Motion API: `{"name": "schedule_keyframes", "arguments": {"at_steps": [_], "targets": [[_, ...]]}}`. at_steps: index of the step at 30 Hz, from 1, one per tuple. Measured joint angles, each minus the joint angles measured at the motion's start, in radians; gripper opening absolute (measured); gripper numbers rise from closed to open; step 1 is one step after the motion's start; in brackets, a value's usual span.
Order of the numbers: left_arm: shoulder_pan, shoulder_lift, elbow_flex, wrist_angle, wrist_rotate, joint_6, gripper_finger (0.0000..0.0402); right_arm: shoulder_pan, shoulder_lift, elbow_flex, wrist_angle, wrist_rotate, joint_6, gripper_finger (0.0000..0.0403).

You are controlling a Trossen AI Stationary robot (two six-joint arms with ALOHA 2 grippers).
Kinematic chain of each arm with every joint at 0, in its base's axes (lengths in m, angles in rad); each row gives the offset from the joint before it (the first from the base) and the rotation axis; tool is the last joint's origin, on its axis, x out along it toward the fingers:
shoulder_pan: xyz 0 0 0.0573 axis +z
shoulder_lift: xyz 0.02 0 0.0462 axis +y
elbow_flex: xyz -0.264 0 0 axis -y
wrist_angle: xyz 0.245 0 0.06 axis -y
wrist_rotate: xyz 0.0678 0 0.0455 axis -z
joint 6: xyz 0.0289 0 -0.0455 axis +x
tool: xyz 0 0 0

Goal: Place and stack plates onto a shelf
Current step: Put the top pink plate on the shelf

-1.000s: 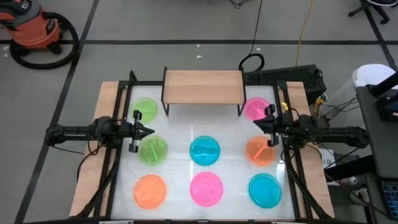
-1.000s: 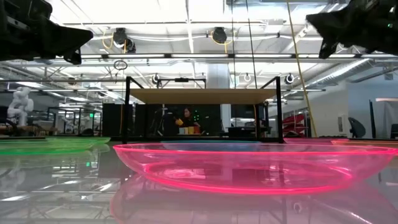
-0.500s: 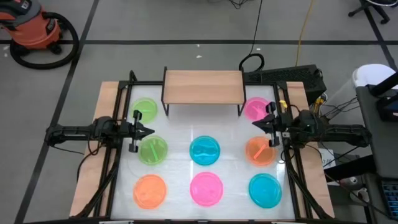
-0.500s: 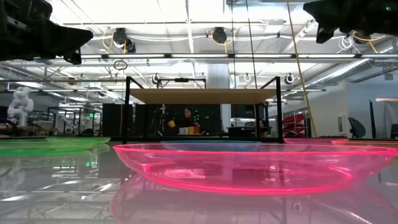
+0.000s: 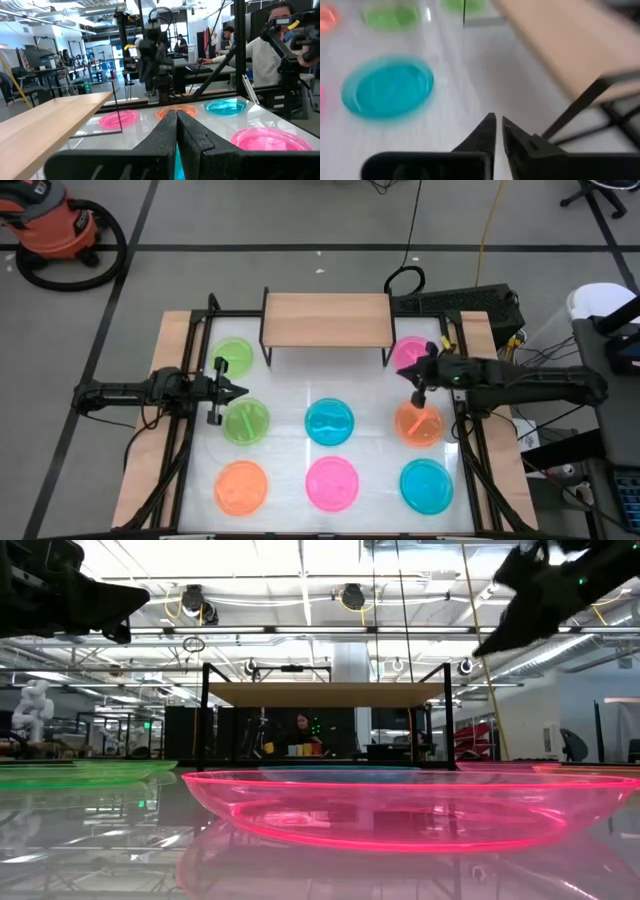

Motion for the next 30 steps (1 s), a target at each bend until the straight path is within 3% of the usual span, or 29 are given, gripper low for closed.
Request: {"name": "schedule_keyframes", "arguments": {"at_steps": [8,14,22,30], "targets": [[0.000,0.000,0.000,0.000,0.000,0.000,0.0017,-0.024,0.226,0.001,-0.097,0.201,0.126,0.0115],[0.000,0.000,0.000,0.000,0.000,0.000,0.0017,-0.087,0.385,0.001,-0.090,0.211,0.136,0.0156],[0.000,0.000,0.000,0.000,0.000,0.000,0.0017,-0.149,0.550,-0.043,-0.004,0.208,0.124,0.0165],[0.000,0.000,0.000,0.000,0.000,0.000,0.0017,-0.204,0.596,-0.157,0.172,0.219,0.109,0.0153]]}}
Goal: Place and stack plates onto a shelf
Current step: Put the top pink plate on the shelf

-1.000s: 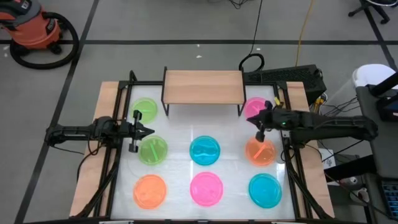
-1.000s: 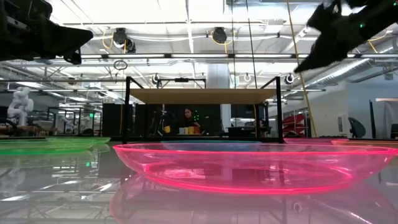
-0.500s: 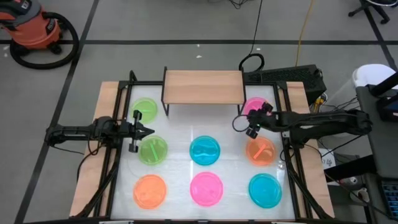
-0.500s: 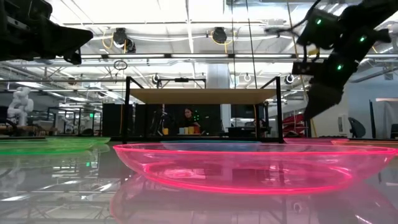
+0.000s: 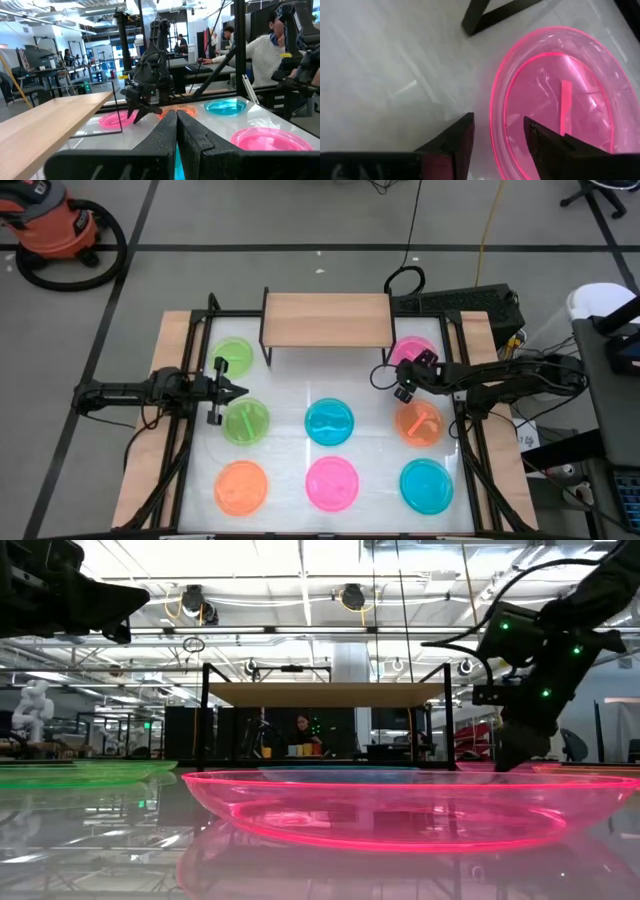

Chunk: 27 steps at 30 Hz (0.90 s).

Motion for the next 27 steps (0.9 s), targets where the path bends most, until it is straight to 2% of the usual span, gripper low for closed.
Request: {"name": "schedule_keyframes", "arguments": {"at_steps": [5,13,20,25,27], "targets": [[0.000,0.000,0.000,0.000,0.000,0.000,0.0017,-0.012,0.002,-0.029,0.016,0.037,0.011,0.0120],[0.000,0.000,0.000,0.000,0.000,0.000,0.0017,-0.012,-0.008,-0.032,0.055,0.039,0.000,0.0008],[0.000,0.000,0.000,0.000,0.000,0.000,0.0017,-0.014,-0.088,-0.037,0.042,0.047,0.099,0.0001],[0.000,0.000,0.000,0.000,0.000,0.000,0.0017,-0.014,-0.211,-0.024,0.047,0.053,0.111,0.0000],[0.000,0.000,0.000,0.000,0.000,0.000,0.0017,-0.014,-0.270,-0.010,0.050,0.093,0.112,0.0000]]}}
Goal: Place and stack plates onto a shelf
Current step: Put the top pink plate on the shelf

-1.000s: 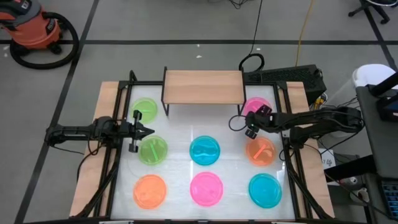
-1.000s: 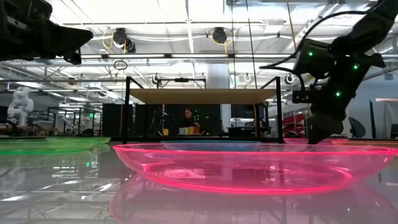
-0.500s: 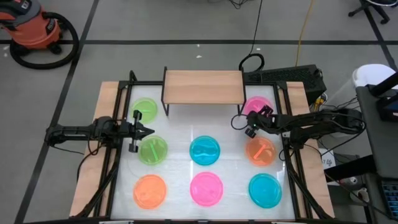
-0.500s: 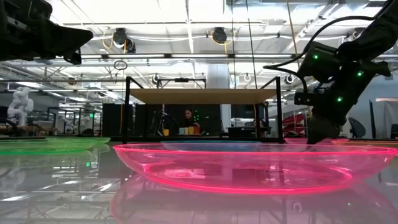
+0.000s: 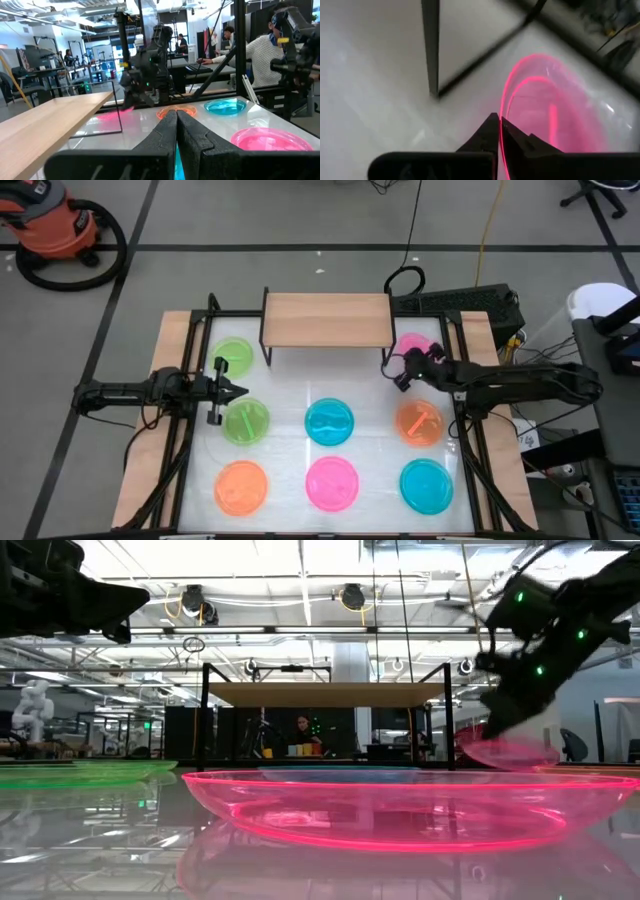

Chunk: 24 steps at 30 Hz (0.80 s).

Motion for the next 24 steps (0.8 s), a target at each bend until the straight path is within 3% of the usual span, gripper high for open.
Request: {"name": "schedule_keyframes", "arguments": {"at_steps": [6,9,15,24], "targets": [[0.000,0.000,0.000,0.000,0.000,0.000,0.0017,0.000,-0.153,0.070,-0.003,0.181,-0.077,0.0000],[0.000,0.000,0.000,0.000,0.000,0.000,0.0017,0.001,-0.196,0.136,0.032,0.207,-0.165,0.0000],[0.000,0.000,0.000,0.000,0.000,0.000,0.0017,0.031,-0.159,0.294,0.191,0.075,-0.396,0.0000],[0.000,0.000,0.000,0.000,0.000,0.000,0.0017,0.082,0.122,0.444,0.306,-0.128,-0.678,0.0000]]}}
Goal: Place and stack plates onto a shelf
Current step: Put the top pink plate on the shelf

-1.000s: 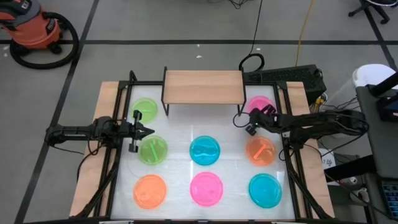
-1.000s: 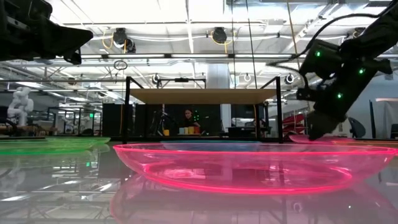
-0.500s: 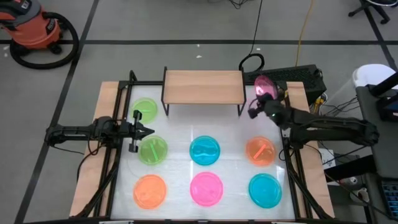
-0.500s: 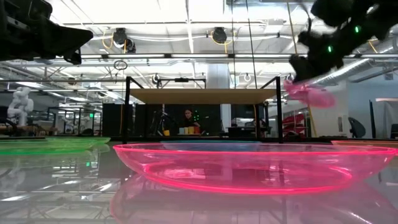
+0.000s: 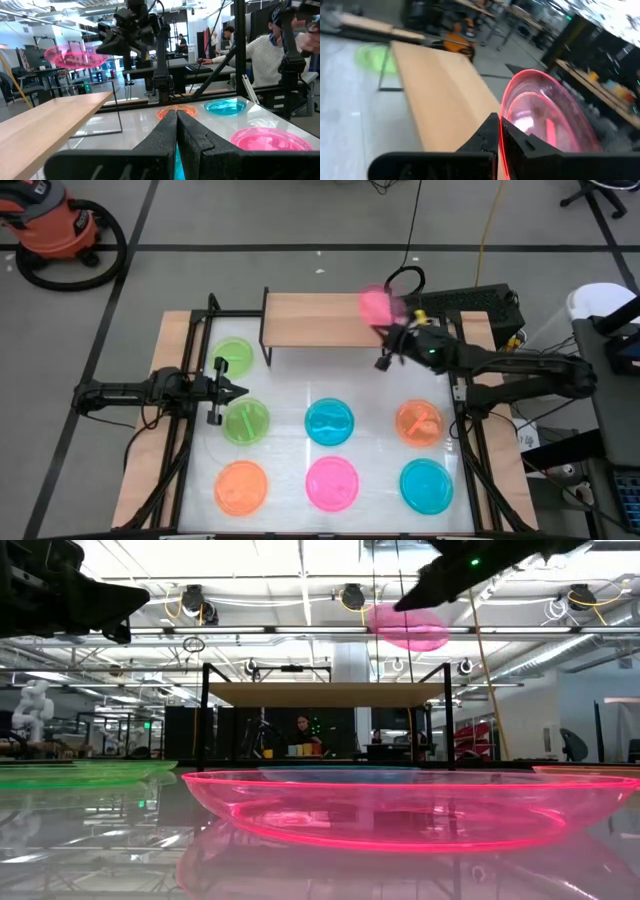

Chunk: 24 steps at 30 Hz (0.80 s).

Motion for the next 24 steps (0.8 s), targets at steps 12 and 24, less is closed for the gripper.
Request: {"name": "schedule_keyframes", "arguments": {"at_steps": [12,24], "targets": [[0.000,0.000,0.000,0.000,0.000,0.000,0.0017,-0.036,0.297,0.011,0.059,0.000,-0.032,0.0000],[0.000,0.000,0.000,0.000,0.000,0.000,0.0017,-0.030,0.312,0.011,0.067,-0.037,-0.002,0.0016]]}}
